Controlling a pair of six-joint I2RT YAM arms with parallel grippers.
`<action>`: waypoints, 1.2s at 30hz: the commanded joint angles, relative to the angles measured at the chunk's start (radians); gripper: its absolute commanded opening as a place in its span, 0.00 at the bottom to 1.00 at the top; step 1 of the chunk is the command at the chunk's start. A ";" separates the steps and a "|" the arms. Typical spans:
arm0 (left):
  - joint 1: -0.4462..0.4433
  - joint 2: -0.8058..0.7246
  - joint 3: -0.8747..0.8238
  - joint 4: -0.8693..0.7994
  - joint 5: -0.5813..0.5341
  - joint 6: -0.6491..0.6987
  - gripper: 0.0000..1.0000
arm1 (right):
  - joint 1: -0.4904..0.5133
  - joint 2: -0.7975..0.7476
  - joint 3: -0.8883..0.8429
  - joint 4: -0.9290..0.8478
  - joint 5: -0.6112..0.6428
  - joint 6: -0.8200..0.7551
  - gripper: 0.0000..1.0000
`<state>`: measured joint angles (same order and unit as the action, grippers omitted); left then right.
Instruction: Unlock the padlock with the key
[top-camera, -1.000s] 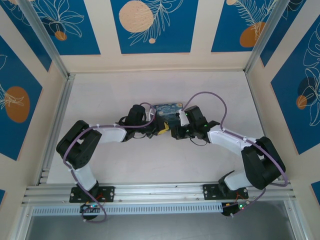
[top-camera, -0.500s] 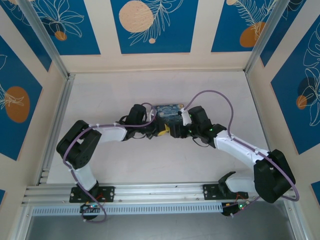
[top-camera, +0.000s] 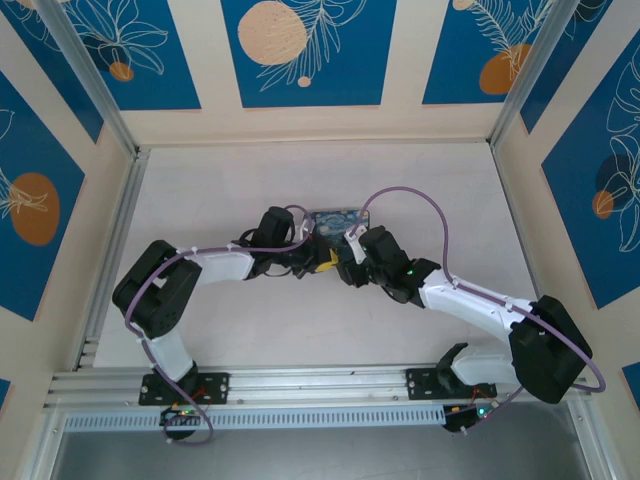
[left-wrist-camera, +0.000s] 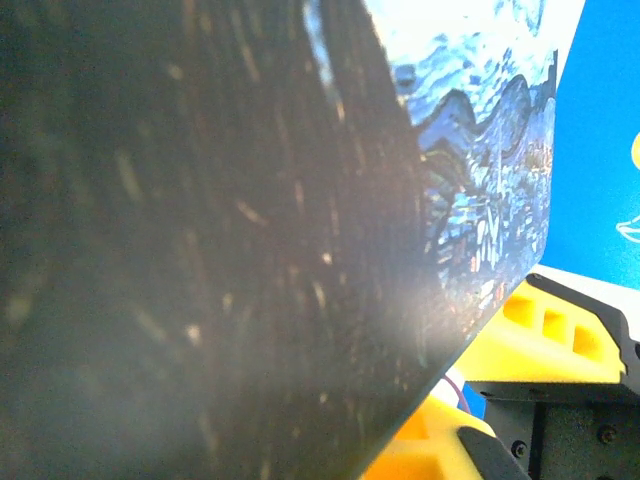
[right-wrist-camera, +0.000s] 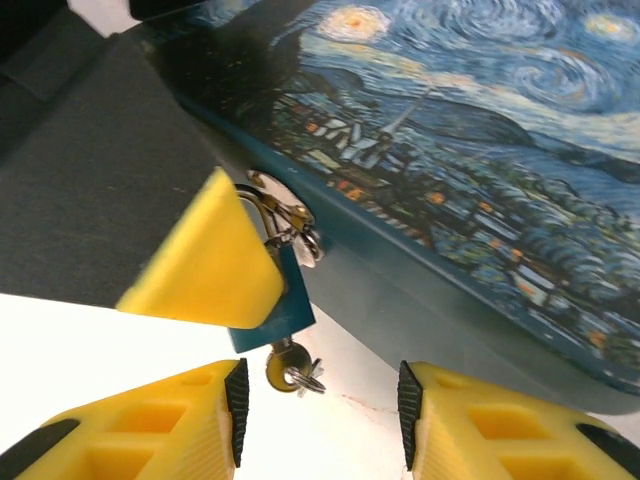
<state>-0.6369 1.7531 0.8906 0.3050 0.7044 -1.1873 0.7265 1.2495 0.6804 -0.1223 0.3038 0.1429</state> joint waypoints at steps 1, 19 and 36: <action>0.008 -0.032 0.033 -0.014 0.046 0.019 0.00 | 0.023 0.010 -0.011 0.038 0.027 -0.052 0.46; 0.006 -0.034 0.036 -0.017 0.055 0.024 0.00 | 0.040 0.118 0.033 0.040 0.056 -0.047 0.45; 0.007 -0.029 0.030 -0.023 0.061 0.035 0.00 | 0.003 0.130 0.082 0.059 -0.103 0.022 0.20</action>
<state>-0.6315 1.7432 0.8974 0.2886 0.7174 -1.1702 0.7399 1.3926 0.7258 -0.1112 0.2676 0.1436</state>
